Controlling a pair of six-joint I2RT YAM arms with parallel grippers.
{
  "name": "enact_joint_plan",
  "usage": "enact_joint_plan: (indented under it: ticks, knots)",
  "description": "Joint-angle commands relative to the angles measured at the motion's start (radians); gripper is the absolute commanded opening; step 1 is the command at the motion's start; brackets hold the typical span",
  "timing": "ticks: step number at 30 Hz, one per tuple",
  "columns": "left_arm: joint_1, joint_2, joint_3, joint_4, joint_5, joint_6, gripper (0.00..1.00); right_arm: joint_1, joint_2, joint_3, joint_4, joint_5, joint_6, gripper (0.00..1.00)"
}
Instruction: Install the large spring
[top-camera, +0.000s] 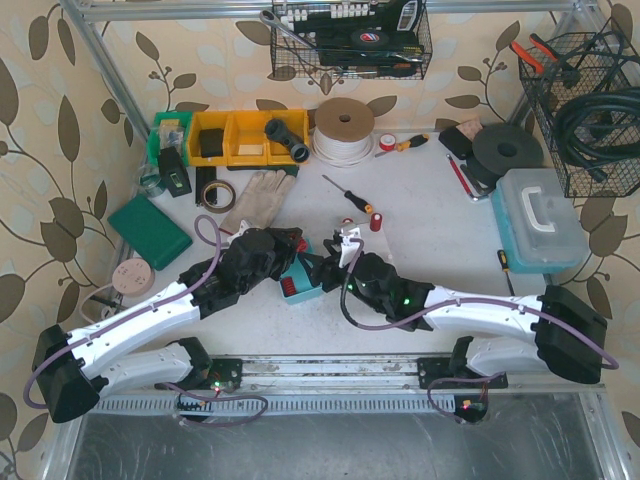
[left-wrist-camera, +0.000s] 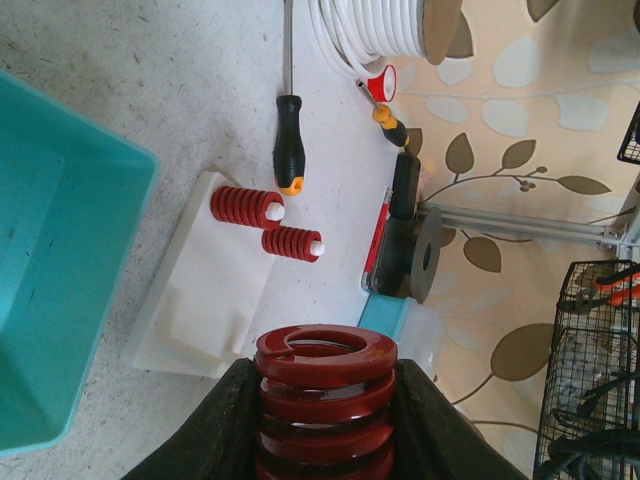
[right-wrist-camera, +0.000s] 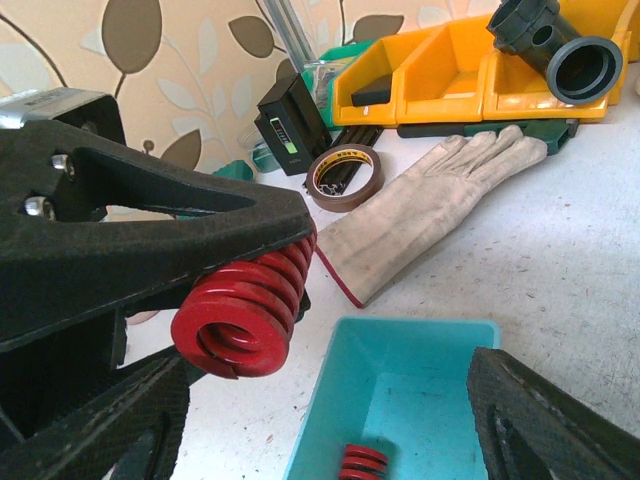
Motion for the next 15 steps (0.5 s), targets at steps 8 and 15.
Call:
enact_joint_plan:
  ticks: [8, 15]
  knots:
    - [-0.013, 0.002, 0.020, 0.040, -0.017, 0.000, 0.00, 0.005, 0.033, 0.058, 0.037, 0.026, 0.006, 0.75]
    - [-0.016, 0.008, 0.020, 0.050, -0.015, 0.000, 0.00, 0.006, 0.060, 0.081, 0.028, 0.026, 0.009, 0.76]
